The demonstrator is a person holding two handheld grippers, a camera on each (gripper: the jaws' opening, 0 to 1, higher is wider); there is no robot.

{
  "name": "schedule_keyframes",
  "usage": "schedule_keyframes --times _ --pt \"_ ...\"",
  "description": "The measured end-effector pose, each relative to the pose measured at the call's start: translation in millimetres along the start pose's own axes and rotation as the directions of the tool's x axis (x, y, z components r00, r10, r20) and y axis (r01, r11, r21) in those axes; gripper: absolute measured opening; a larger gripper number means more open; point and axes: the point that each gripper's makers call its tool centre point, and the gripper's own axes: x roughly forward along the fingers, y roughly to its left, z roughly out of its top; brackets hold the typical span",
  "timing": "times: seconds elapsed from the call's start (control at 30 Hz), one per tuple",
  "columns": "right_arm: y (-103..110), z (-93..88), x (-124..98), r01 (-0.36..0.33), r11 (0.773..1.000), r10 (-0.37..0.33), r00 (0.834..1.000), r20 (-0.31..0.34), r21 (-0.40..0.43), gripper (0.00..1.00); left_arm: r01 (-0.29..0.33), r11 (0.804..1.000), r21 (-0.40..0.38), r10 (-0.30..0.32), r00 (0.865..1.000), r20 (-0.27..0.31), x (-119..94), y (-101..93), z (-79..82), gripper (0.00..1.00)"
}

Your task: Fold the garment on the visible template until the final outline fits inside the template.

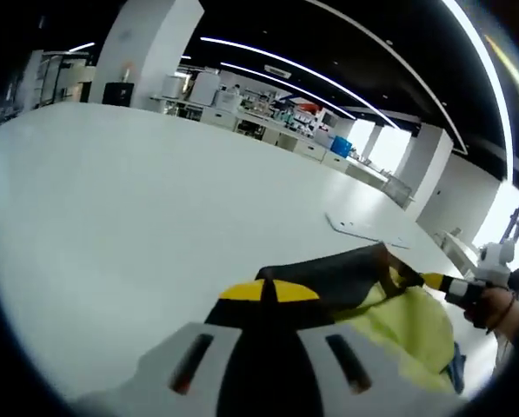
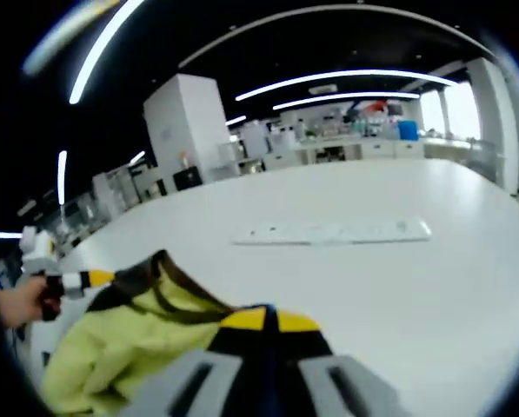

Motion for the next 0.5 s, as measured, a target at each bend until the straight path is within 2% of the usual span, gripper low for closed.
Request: schedule_keyframes --times 0.13,0.2,0.27,0.33,0.5 --pt "-3.4 -1.2 3.3 0.011 1.0 -0.011 1.0 -0.01 -0.002 0.0 -0.012 0.999 0.03 0.012 1.0 0.001 -1.2 3.3 0.7 0.01" --pt "-8.9 -1.1 2.3 0.04 0.999 -0.039 0.999 -0.021 0.008 0.04 -0.019 0.999 0.043 0.019 1.0 0.006 -2.5 5.1 3.6 0.08" --pt "-5.9 0.0 -2.4 0.027 1.0 -0.027 0.999 -0.025 0.01 0.09 -0.005 0.999 0.048 0.004 1.0 0.022 -4.9 3.2 8.3 0.15" --pt "-2.6 0.2 -6.5 0.021 1.0 -0.021 0.999 -0.034 0.003 0.16 0.001 0.998 0.065 -0.003 1.0 0.031 -8.0 1.1 12.0 0.22" --pt "-2.1 -5.2 -21.4 0.022 1.0 -0.024 0.996 -0.082 -0.022 0.4 0.041 0.993 0.108 -0.047 0.998 0.052 -18.5 -9.6 21.7 0.4"
